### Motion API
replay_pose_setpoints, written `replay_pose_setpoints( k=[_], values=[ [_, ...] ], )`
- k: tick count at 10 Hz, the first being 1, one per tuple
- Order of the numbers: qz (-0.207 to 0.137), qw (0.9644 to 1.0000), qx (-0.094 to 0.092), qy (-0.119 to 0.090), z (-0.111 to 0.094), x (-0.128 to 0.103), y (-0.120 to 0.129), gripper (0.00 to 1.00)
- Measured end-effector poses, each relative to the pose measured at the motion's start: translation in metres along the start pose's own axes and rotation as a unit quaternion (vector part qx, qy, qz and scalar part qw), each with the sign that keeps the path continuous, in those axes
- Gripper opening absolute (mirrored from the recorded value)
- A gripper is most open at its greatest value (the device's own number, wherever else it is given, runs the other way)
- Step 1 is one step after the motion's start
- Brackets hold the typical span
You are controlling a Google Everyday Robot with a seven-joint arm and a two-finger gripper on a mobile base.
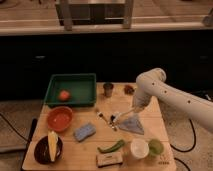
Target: Wipe red bowl with brush
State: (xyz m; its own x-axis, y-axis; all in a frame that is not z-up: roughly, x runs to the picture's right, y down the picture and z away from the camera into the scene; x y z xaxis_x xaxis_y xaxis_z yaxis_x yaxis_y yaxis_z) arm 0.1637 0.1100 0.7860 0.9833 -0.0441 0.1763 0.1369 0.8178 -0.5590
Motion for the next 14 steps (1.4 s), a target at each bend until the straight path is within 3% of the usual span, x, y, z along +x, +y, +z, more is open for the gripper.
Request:
replay_pose_setpoints(
  k=[6, 14],
  values=[
    [-0.080, 0.9967, 0.014, 0.000, -0.034, -0.068, -0.016, 0.00],
    [-0.156, 0.9875, -0.009, 0.021, -0.052, -0.162, -0.053, 0.00]
  ],
)
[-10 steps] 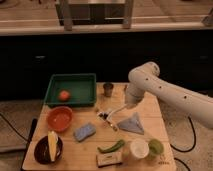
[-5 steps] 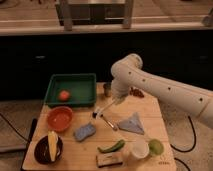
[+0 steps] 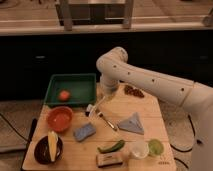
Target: Wipe red bowl with brush
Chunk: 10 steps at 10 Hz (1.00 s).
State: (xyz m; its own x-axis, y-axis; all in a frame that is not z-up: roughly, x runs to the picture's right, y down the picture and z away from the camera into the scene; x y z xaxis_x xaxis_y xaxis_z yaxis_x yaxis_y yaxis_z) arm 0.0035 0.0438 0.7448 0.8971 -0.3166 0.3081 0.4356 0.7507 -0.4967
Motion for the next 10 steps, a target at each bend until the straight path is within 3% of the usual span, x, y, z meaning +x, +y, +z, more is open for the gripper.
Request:
replay_pose_setpoints(
  k=[5, 10],
  values=[
    [-0.037, 0.9990, -0.020, 0.014, 0.005, -0.041, -0.028, 0.00],
    [-0.061, 0.9970, -0.038, 0.030, 0.012, -0.061, -0.040, 0.00]
  ],
)
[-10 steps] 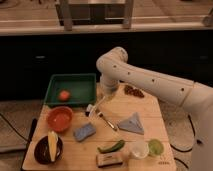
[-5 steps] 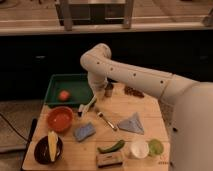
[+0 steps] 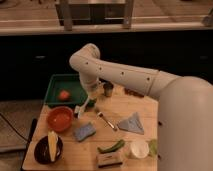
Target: Wipe red bowl with brush
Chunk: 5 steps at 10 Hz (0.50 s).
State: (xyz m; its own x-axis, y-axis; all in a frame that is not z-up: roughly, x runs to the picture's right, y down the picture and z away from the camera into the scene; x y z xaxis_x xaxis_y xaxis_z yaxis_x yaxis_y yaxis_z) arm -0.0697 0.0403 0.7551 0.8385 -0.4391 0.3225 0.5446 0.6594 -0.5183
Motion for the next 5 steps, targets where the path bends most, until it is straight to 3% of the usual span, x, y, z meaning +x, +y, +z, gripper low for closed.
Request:
replay_pose_setpoints(
  k=[5],
  values=[
    [-0.031, 0.9992, -0.019, 0.018, 0.004, -0.023, -0.020, 0.00]
  ],
)
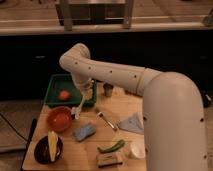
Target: Wipe red bowl with brush
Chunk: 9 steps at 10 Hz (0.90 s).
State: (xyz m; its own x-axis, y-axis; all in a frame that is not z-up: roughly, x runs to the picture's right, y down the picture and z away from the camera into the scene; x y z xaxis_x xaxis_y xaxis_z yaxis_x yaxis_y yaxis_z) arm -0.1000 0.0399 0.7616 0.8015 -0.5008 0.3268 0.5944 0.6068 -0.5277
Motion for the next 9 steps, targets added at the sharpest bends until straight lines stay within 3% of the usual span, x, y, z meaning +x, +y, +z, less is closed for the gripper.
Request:
replay_pose_setpoints(
  k=[5, 9],
  values=[
    [-0.035, 0.9993, -0.008, 0.011, -0.001, -0.029, -0.021, 0.00],
    [-0.039, 0.9992, -0.009, 0.009, 0.003, -0.040, -0.027, 0.00]
  ],
)
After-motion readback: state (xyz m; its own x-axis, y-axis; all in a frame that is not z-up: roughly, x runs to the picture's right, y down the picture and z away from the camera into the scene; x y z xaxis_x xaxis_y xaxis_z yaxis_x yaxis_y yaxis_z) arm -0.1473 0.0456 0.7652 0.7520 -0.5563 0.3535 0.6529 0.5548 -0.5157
